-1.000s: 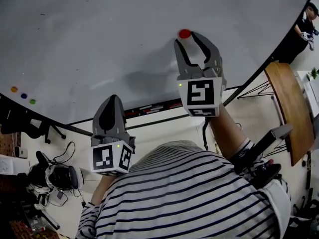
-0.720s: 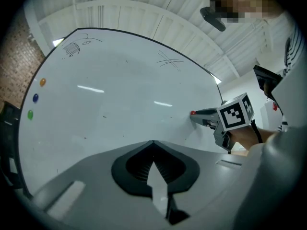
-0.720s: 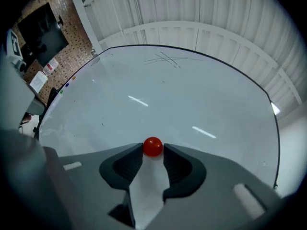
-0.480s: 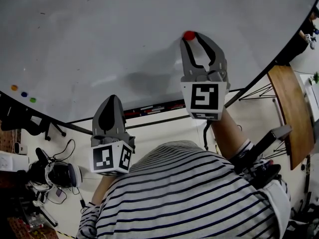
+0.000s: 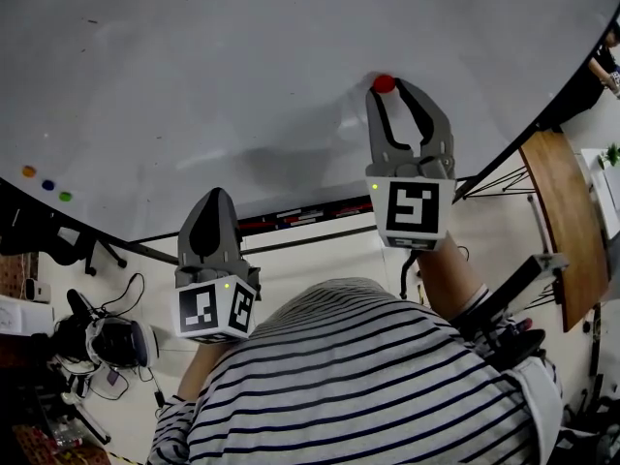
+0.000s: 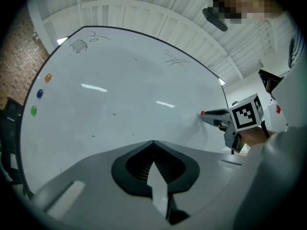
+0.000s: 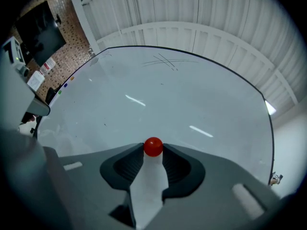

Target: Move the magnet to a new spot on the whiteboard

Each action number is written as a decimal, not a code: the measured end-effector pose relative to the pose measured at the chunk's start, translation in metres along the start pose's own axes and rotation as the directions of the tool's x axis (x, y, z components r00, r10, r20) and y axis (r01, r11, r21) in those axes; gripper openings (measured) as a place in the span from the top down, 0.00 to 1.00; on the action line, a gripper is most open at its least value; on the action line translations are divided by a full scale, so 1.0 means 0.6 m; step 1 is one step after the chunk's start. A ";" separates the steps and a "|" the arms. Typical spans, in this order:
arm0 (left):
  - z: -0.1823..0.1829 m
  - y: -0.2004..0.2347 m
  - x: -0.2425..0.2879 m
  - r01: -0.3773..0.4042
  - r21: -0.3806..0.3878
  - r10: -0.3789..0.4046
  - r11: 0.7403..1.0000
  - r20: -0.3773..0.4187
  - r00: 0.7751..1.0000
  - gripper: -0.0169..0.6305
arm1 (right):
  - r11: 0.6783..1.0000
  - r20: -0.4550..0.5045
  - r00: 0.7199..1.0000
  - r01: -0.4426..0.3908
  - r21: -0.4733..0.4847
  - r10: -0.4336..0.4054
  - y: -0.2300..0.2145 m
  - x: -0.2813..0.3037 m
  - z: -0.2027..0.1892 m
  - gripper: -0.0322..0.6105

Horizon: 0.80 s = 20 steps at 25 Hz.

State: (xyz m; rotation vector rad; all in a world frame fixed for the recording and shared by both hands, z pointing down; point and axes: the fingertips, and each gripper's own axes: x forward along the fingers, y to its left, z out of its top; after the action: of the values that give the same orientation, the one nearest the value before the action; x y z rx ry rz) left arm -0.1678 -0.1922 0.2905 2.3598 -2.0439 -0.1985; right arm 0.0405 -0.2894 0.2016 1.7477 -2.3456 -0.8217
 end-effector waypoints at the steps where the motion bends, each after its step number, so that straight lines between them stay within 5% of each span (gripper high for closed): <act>1: 0.000 0.007 0.002 0.003 -0.003 -0.003 1.000 0.001 1.000 0.95 | 1.000 -0.003 1.000 0.002 0.001 -0.002 0.004 0.000 0.002 0.76; 20: -0.015 0.039 -0.014 0.059 -0.039 -0.060 0.997 0.000 0.998 0.95 | 0.999 -0.067 0.997 0.038 0.015 -0.036 0.032 -0.082 0.010 0.76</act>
State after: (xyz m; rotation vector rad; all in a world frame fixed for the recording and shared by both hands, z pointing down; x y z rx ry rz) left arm -0.1912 -0.1881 0.3025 2.3986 -1.9521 -0.2360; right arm 0.0381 -0.2384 0.2172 1.8009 -2.2908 -0.7396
